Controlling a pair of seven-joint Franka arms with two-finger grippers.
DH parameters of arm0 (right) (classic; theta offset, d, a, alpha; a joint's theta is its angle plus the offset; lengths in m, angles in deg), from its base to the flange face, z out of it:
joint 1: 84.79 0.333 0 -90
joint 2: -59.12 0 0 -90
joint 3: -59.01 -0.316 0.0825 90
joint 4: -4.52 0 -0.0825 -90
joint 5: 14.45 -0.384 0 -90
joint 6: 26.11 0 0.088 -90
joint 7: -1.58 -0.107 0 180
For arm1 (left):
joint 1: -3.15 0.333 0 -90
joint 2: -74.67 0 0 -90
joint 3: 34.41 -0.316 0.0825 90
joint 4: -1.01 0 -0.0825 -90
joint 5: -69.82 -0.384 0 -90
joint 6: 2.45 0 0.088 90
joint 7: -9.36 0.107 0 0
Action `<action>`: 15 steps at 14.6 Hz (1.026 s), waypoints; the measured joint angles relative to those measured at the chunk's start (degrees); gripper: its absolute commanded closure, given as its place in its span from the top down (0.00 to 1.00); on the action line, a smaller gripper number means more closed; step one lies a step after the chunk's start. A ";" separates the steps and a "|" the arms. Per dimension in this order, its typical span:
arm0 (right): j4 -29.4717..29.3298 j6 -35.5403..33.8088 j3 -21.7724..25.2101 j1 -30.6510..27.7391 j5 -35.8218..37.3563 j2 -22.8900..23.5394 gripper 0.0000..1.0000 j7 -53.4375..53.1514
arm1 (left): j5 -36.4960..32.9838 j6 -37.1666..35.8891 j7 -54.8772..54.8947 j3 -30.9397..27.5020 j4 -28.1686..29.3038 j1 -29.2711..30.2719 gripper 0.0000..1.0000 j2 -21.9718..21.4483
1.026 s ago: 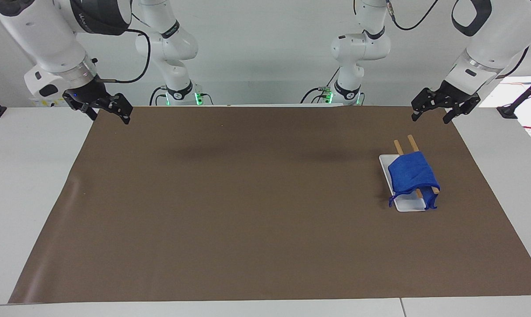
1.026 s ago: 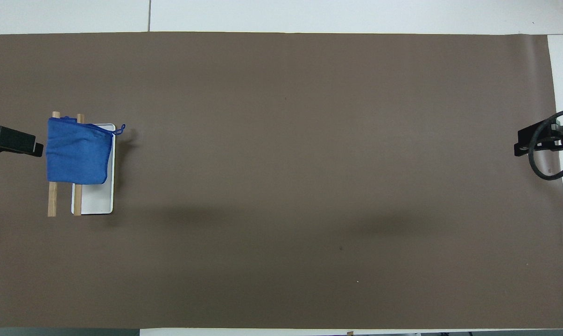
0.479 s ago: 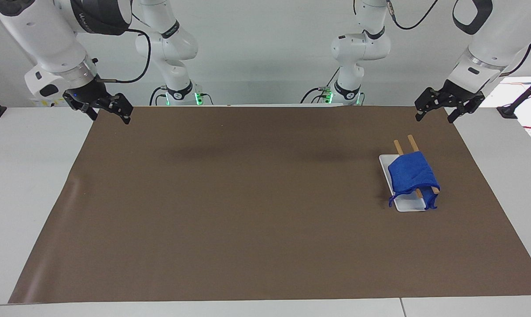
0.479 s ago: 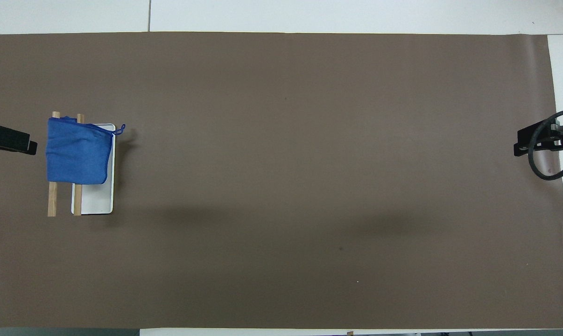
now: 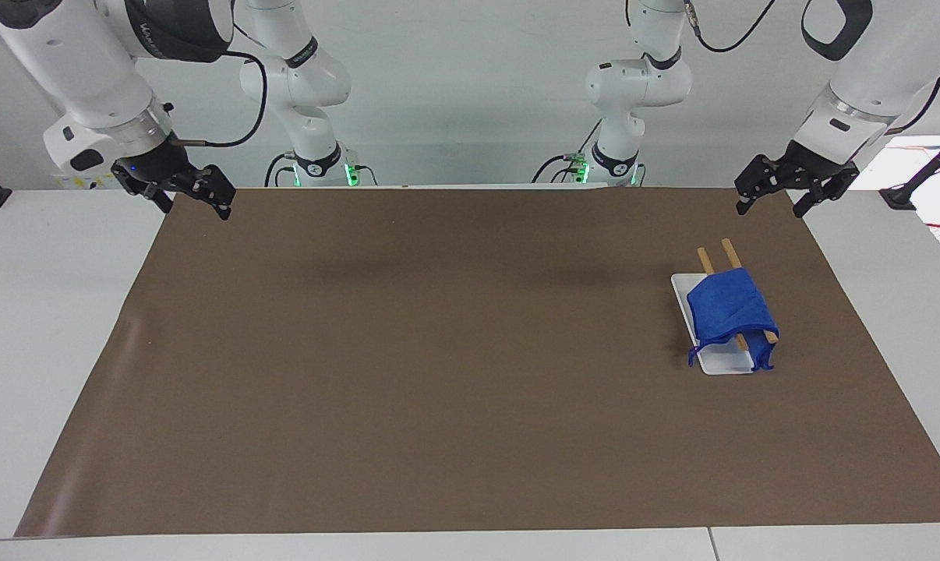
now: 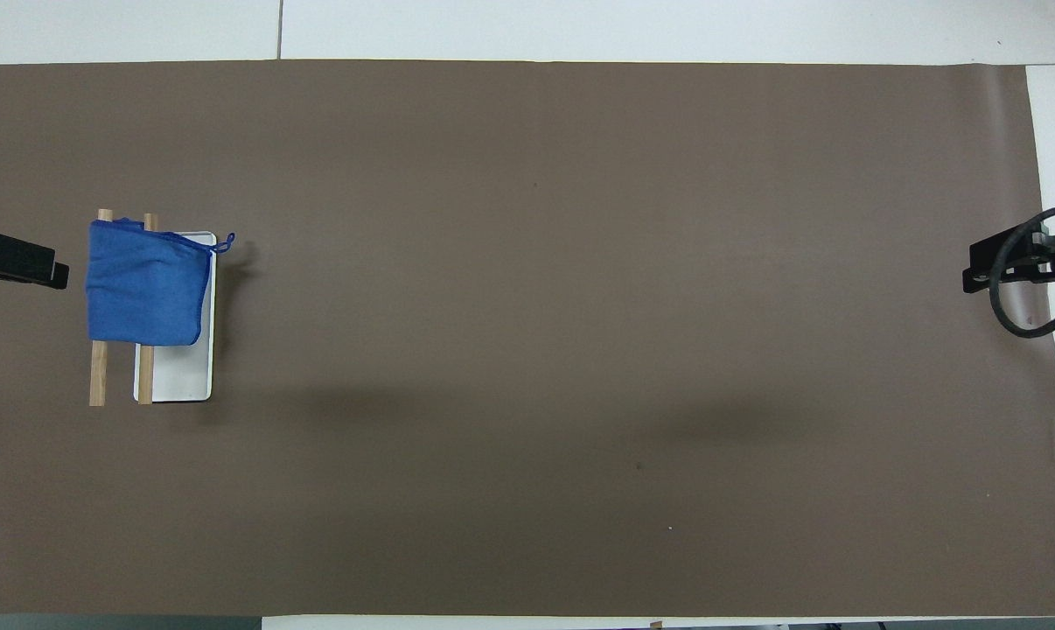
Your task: Right arm passes towel to left arm to hang
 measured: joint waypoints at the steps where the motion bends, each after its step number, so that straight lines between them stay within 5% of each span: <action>1: 0.00 0.00 0.00 0.00 0.00 0.00 1.00 0.00 | -0.04 0.02 0.00 0.00 0.00 0.00 1.00 0.00; 15: 0.00 0.00 0.00 0.00 0.00 0.00 1.00 0.00 | -1.30 0.39 -1.38 0.51 0.02 -0.21 1.00 -0.07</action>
